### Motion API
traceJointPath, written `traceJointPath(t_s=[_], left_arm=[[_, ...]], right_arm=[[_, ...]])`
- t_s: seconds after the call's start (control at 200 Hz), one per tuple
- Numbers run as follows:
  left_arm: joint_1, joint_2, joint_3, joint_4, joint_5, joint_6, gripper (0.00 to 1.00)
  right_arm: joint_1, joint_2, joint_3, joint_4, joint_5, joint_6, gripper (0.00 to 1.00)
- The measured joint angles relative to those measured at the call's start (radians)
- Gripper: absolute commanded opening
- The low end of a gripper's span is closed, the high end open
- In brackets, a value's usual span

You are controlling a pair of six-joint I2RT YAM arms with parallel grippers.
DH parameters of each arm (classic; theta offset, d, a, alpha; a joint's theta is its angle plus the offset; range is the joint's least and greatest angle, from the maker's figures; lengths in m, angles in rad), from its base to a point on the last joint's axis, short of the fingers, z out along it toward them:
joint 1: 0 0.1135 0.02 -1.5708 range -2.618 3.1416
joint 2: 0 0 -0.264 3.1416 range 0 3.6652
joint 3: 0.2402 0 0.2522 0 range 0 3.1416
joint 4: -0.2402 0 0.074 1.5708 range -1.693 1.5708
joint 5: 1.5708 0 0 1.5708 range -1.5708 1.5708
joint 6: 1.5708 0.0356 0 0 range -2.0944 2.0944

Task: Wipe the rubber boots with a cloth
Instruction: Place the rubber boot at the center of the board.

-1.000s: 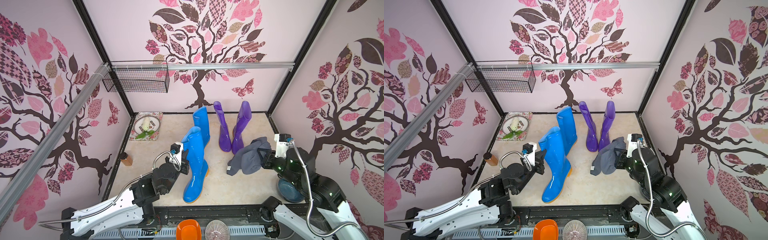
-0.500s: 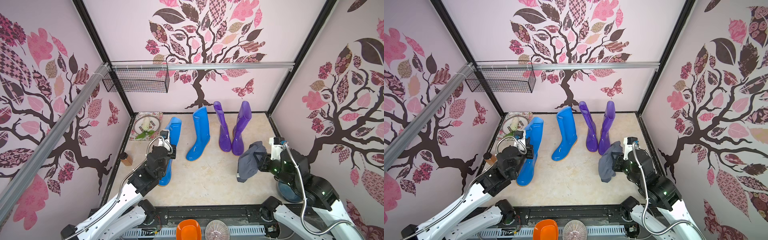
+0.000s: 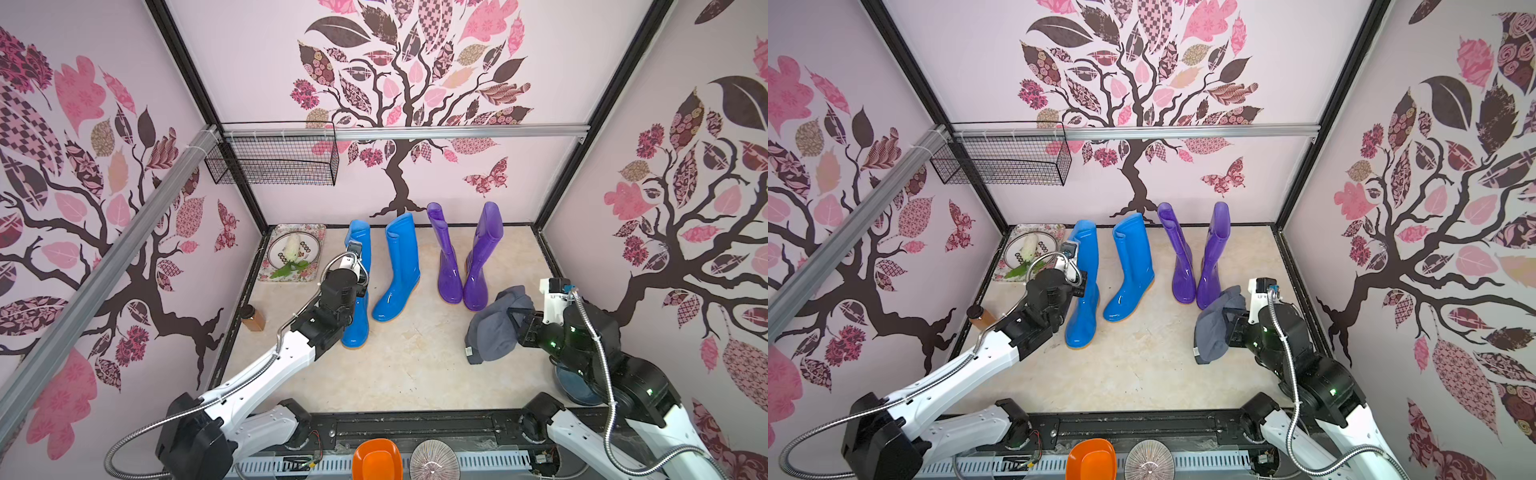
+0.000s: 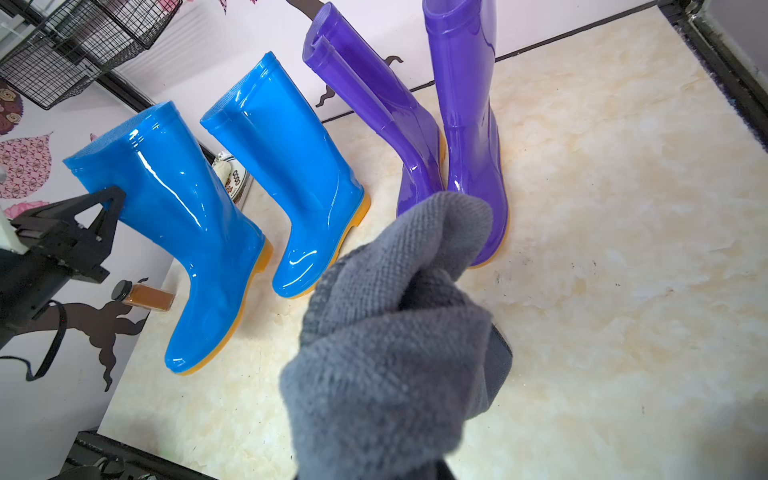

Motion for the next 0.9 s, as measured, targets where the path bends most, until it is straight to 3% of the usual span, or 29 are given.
traceJointPath(t_s=[0.455, 0.9], left_arm=[[0.085, 0.239, 0.154, 0.16, 0.056, 0.028, 0.0], [0.151, 0.429, 0.188, 0.291, 0.115, 0.029, 0.0]], right_arm=[[0.0, 0.003, 0.0, 0.005, 0.005, -0.008, 0.0], [0.0, 0.016, -0.023, 0.019, 0.045, -0.046, 0.0]])
